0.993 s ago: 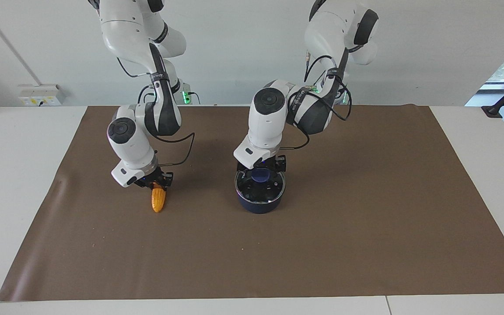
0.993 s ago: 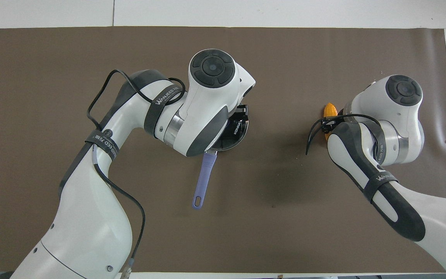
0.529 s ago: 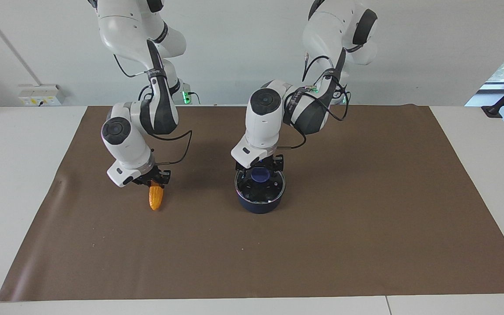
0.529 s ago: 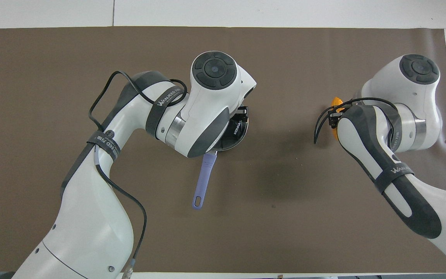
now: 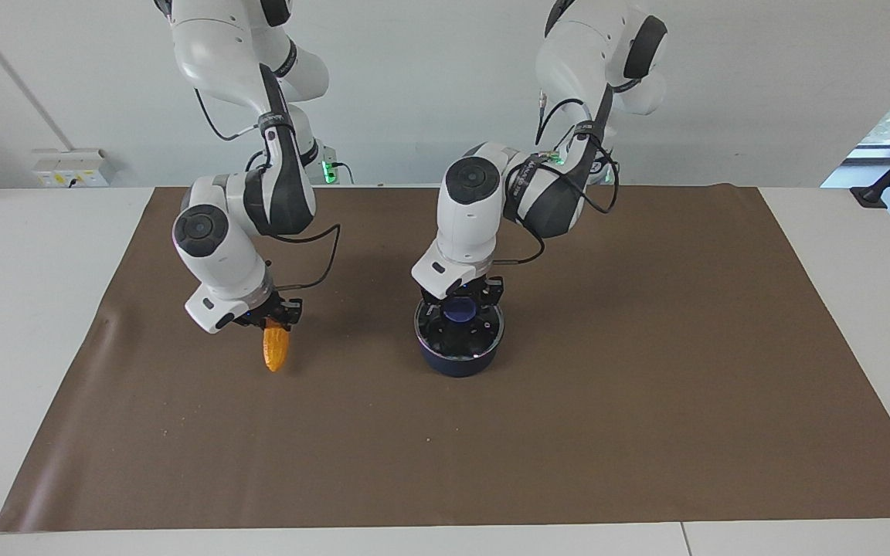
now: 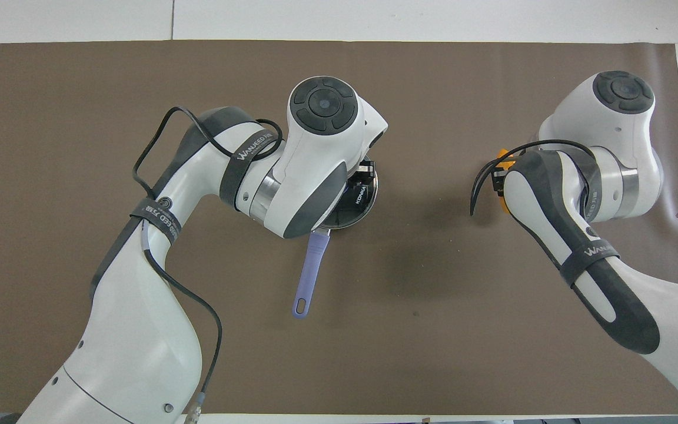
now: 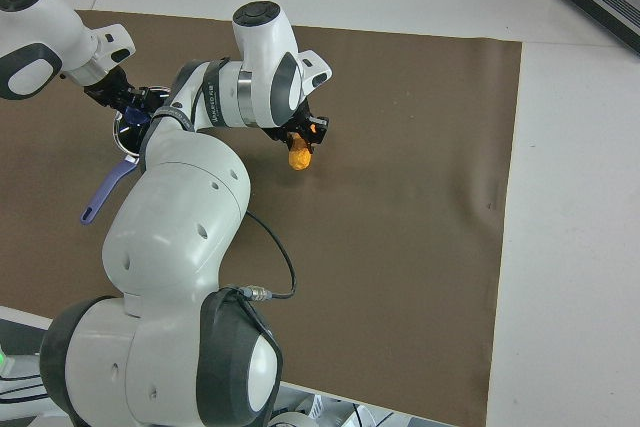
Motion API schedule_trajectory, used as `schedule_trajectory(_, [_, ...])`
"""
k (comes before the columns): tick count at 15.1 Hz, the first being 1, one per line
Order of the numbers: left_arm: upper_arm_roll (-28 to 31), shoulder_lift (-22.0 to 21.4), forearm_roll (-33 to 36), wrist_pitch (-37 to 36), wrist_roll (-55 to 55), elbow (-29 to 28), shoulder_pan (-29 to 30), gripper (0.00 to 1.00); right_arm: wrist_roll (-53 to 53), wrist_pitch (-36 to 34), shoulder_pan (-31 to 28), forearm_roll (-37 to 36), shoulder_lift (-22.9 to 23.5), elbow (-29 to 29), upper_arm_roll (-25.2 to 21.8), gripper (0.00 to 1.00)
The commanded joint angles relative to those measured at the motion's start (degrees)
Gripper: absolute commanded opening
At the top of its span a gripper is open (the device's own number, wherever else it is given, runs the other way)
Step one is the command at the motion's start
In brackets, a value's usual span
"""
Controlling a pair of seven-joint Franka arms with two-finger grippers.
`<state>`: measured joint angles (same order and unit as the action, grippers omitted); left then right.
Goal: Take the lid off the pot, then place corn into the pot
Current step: 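Lift the lid away with the left gripper while the right gripper carries corn, then lower the lid onto the table with the left gripper while the right gripper drops corn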
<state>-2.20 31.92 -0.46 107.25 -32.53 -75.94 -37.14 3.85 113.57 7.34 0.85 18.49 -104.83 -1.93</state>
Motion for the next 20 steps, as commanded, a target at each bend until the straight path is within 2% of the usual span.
schedule_trajectory(1, [0.3,-0.7,0.5,0.3,-0.5,-0.6,-0.2,0.13,-0.5,-0.6,0.1,0.1,0.5,1.2,0.3,0.0])
schedule_trajectory(3, [0.5,-2.0,-0.2,-2.0,-0.6,0.0,-0.1,0.01,-0.8,-0.3,-1.2,0.6,0.6,1.4,0.3,0.0])
schedule_trajectory(8, [0.6,-10.2,-3.8,-10.5,0.4,0.6,6.8,0.0,-0.5,-0.4,0.0,0.6,0.1,2.2,0.5,0.0])
schedule_trajectory(10, [0.6,-13.0,-4.1,-13.8,4.4,0.6,11.5,0.0,1.5,-2.8,1.1,1.2,-0.1,7.6,5.0,0.0])
schedule_trajectory(12, [0.6,-15.6,-4.9,-17.2,13.3,0.0,18.6,0.0,13.1,-9.9,6.7,0.5,1.1,17.0,6.0,0.0])
schedule_trajectory(14, [0.8,-16.3,-4.9,-19.2,22.2,-1.2,26.2,0.0,21.2,-10.6,11.6,1.3,3.6,22.1,6.0,0.0])
schedule_trajectory(16, [0.9,-17.7,-4.7,-17.0,29.4,-5.8,32.4,0.0,26.5,-8.2,16.0,0.9,4.4,22.6,6.0,0.0])
schedule_trajectory(20, [1.1,-22.0,-4.1,-0.7,36.1,-24.1,39.1,0.0,36.1,-1.2,23.8,-1.0,10.3,23.5,5.8,0.0])
